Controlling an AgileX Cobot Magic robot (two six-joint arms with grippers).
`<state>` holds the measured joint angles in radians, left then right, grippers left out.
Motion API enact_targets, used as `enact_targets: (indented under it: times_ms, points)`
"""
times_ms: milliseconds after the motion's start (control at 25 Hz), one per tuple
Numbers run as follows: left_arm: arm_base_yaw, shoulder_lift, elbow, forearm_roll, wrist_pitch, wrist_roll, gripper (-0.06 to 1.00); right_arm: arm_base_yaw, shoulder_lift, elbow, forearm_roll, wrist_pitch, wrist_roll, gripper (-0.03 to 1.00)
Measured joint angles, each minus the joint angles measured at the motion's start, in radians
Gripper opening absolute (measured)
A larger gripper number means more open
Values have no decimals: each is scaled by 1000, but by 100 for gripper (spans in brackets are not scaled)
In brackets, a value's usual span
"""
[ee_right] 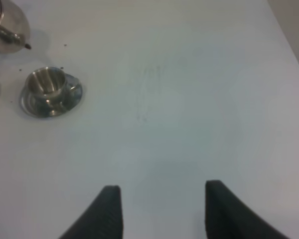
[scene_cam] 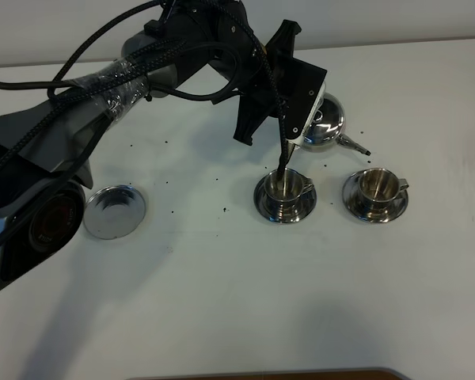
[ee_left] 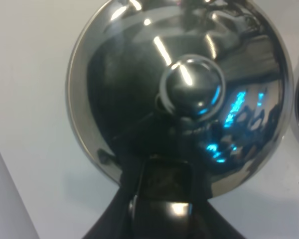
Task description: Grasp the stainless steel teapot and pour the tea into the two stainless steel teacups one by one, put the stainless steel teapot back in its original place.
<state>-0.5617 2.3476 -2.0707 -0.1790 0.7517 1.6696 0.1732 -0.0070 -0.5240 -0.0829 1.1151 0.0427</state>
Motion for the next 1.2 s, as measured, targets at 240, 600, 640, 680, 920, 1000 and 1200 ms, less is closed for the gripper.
enact_targets:
  times_ms: [240, 600, 640, 680, 920, 1000, 1200]
  points:
    - [-1, 0, 0, -2, 1, 68, 28, 0, 0, 0, 0, 0, 0, 38]
    - [-32, 0, 0, -2, -22, 147, 28, 0, 0, 0, 0, 0, 0, 38]
    - [-36, 0, 0, -2, -26, 156, 28, 0, 0, 0, 0, 0, 0, 38]
    - [-38, 0, 0, -2, -31, 168, 28, 0, 0, 0, 0, 0, 0, 38]
    - [-47, 0, 0, 17, -55, 223, 28, 0, 0, 0, 0, 0, 0, 38]
    - [-52, 0, 0, 24, -63, 229, 28, 0, 0, 0, 0, 0, 0, 38]
    - [-66, 0, 0, 26, -95, 265, 28, 0, 0, 0, 0, 0, 0, 38]
